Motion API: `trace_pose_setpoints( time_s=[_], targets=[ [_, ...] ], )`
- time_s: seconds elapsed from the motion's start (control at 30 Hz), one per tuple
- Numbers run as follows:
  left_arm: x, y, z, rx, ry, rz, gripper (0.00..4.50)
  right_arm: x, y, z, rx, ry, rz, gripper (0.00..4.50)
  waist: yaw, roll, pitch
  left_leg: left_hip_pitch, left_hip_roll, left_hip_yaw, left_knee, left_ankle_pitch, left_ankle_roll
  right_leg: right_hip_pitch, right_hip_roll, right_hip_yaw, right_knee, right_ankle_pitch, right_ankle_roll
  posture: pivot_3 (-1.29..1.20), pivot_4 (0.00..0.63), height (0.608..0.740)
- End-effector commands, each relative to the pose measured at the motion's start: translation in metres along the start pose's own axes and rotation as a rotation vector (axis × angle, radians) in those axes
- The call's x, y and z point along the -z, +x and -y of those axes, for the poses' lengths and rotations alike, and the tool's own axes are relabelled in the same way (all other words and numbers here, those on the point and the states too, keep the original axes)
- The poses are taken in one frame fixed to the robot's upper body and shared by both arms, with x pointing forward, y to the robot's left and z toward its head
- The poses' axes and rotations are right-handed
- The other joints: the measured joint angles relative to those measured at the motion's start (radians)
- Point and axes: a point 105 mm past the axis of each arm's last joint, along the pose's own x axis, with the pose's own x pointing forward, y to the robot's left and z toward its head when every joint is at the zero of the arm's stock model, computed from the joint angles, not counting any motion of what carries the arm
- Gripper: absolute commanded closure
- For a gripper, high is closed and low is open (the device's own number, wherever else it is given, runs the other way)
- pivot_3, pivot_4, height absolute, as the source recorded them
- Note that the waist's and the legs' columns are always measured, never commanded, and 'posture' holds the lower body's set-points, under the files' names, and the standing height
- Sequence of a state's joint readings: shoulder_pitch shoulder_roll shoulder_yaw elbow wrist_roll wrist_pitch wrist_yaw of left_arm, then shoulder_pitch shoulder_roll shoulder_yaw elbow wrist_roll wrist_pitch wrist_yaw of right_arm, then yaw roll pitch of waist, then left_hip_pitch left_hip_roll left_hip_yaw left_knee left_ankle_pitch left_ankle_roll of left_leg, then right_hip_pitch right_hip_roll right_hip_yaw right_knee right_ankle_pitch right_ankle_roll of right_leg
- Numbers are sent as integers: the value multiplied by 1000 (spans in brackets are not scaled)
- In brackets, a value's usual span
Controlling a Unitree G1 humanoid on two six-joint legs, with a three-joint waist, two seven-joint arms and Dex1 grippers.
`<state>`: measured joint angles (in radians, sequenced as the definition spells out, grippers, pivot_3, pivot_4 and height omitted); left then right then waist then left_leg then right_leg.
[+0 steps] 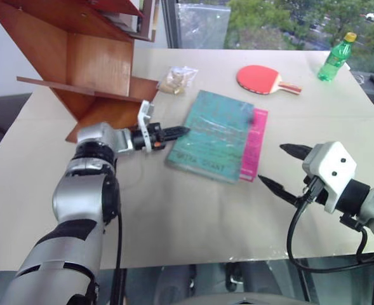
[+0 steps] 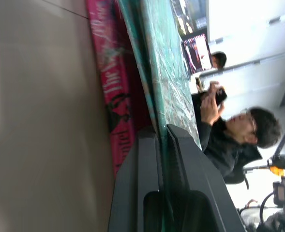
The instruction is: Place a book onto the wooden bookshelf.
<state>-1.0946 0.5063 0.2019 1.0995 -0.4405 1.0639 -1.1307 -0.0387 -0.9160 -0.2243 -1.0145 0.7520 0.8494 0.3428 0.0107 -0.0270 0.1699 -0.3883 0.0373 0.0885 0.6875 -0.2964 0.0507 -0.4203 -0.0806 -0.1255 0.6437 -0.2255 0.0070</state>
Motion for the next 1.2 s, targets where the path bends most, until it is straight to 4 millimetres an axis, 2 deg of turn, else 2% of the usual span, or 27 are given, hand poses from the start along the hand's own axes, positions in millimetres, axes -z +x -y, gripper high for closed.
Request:
trace_pose_setpoints(
  time_s=[0.03,0.2,0.23,0.3,0.47,0.7,0.97,1.07,1.2],
  targets=[
    [-1,-12,4,-36,-27,58,4494,-9,1,-2,-16,-39,31,400,-1,0,0,0,0,0,0,0,0,0,0,0,0,0,0,0,150,740],
    [34,-19,10,-68,-44,103,4494,-10,5,0,-39,-44,40,400,4,0,0,0,0,-1,1,0,0,1,-5,1,1,0,0,0,150,740],
    [41,-20,13,-64,-47,100,3885,-11,5,0,-46,-45,43,400,4,0,0,0,0,-1,1,0,0,1,-6,0,1,0,0,0,150,740],
    [52,-21,17,-63,-48,76,3526,-12,6,-1,-66,-48,50,400,5,-1,0,1,0,-2,1,0,0,2,-6,-1,1,0,0,0,150,740],
    [37,-21,19,-52,-54,50,1400,-12,3,-7,-136,-70,50,400,6,-1,0,4,0,-2,2,1,-1,4,-3,-2,4,0,1,0,150,740],
    [30,0,12,16,-6,-44,1400,-12,-9,-4,-122,-59,48,400,9,-1,0,5,-1,-1,2,1,-1,5,-2,-1,3,0,0,0,150,740],
    [51,29,-1,90,-20,-154,1400,-18,-15,-5,-79,-41,71,400,9,-1,0,5,-1,-1,2,0,-1,6,-2,-2,2,0,0,0,150,740],
    [53,28,-12,54,-21,-158,1400,-19,-16,-5,-78,-42,66,400,8,-1,0,4,-2,-1,2,0,0,6,-2,-2,2,0,0,0,150,740],
    [45,13,-15,41,-41,-135,1400,-22,-17,-6,-81,-44,61,400,3,-1,0,5,-1,-1,2,0,0,6,-2,-1,3,0,0,0,150,740]
  ],
)
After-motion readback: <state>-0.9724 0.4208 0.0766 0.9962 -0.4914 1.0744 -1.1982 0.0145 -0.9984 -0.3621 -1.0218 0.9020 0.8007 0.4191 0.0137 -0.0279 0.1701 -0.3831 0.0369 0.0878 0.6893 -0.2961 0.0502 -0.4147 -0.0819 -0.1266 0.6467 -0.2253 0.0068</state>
